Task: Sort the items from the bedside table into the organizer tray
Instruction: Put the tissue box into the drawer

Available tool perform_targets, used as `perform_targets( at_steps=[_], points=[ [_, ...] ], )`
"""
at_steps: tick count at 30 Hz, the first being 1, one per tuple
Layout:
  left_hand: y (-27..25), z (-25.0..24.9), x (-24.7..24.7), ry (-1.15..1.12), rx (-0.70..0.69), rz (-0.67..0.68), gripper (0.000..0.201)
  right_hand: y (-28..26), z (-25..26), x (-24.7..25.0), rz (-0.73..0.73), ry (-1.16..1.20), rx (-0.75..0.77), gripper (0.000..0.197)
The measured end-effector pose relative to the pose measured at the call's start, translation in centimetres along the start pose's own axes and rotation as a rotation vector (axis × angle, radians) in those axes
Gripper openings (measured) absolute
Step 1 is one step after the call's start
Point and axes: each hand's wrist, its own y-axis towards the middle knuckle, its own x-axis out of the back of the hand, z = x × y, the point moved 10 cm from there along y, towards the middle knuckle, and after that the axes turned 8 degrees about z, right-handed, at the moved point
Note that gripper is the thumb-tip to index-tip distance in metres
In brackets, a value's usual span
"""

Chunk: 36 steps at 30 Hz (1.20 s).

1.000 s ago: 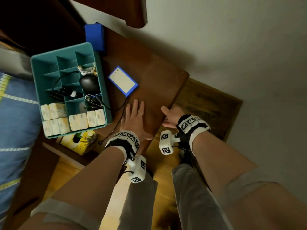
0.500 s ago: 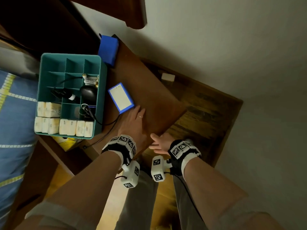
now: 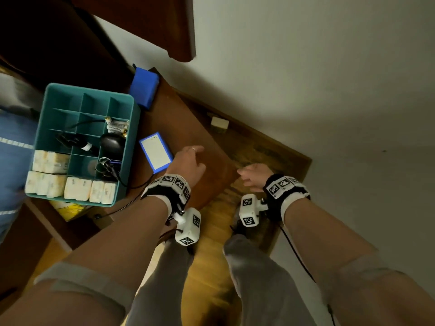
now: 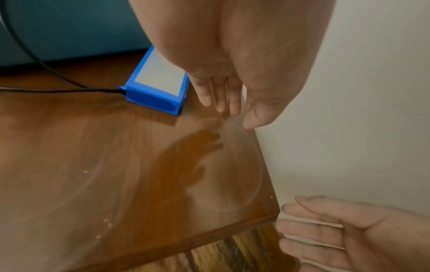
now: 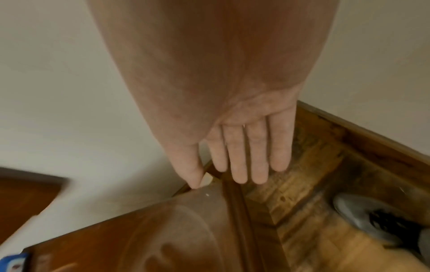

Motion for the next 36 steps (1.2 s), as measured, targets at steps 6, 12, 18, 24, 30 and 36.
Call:
perform_targets(
  at_steps=[6, 12, 18, 24, 30, 36],
  points=[
    [1.0, -1.4, 3.5, -0.083, 0.032, -0.050, 0.053, -0.2, 7.7, 3.7, -0.106, -0.293, 0.124, 0.036],
    [5.5, -2.1, 2.9, -0.013, 0.044, -0.061, 0.053, 6.5, 11.6, 6.7, -0.046, -0.468, 0.234, 0.038],
    [10.3, -4.2, 0.4, 0.231, 0.192, -0.182, 0.077, 15.7, 11.5, 6.7, 0.037, -0.684, 0.292, 0.050],
    [13.3, -2.5, 1.4, 0.272, 0.340, -0.240, 0.107, 24.1, 11.9, 6.3, 0.051, -0.841, 0.365, 0.045],
    [15.2, -1.4, 1.5, 0.312, 0.451, -0.256, 0.120, 33.0, 12.7, 2.6, 0.065, -1.042, 0.428, 0.044],
    [15.8, -0.6, 1.7, 0.293, 0.470, -0.286, 0.120, 37.9, 13.3, 1.3, 0.111, -0.899, 0.448, 0.054]
  ],
)
